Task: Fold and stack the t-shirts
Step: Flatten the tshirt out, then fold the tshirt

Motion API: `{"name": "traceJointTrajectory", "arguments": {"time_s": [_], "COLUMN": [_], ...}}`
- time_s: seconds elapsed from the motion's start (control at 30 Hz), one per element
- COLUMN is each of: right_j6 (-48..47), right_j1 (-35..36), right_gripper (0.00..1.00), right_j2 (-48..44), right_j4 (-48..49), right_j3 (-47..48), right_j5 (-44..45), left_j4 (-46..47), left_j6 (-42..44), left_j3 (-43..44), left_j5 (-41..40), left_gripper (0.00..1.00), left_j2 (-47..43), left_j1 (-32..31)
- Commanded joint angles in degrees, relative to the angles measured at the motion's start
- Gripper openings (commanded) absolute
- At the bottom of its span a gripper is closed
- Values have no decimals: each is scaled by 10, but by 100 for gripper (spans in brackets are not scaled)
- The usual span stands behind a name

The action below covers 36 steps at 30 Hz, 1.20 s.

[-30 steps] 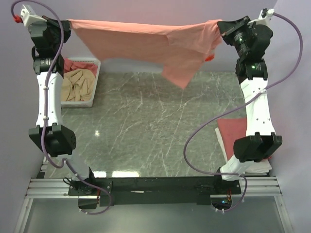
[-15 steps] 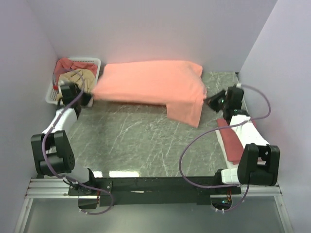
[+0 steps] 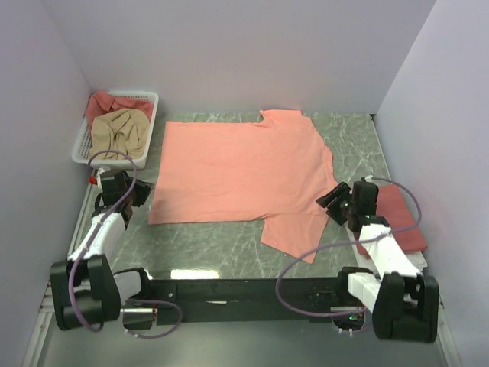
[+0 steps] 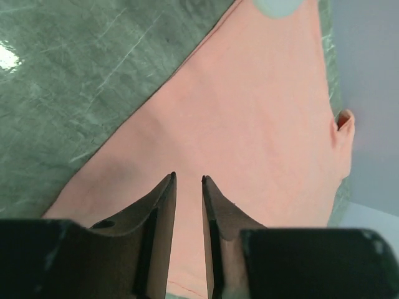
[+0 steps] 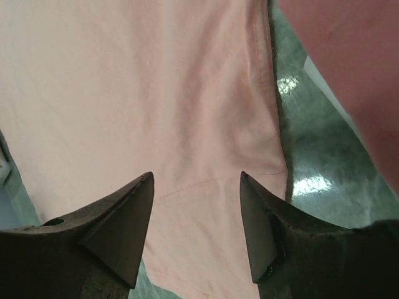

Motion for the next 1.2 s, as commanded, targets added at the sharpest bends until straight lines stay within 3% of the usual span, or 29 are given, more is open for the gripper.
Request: {"name": "traceJointTrajectory", "arguments": {"time_s": [0.0, 0.23, 0.5, 1.0, 1.17], "right_j6": [-19, -5, -5, 22, 59], "right_j1": [7, 22, 23, 52, 117], "right_gripper": [64, 64, 64, 63, 63], "right_j2": [-77, -208, -227, -182, -178], "right_j4": [-41, -148, -198, -242, -245], "right_j3": [-13, -33, -31, -17, -6], "right_j5": [41, 43, 34, 62, 103], "left_j4": [-23, -165, -226, -189, -162], "left_j6": [13, -28, -124, -136, -120], "left_j3": [-23, -32, -85, -103, -93], "left_j5": [-28, -165, -256, -273, -269], "left_gripper": [28, 27, 29, 31, 31], "left_j2": [-63, -140, -188, -103, -58], "left_j1": [0, -15, -122, -127, -127]}}
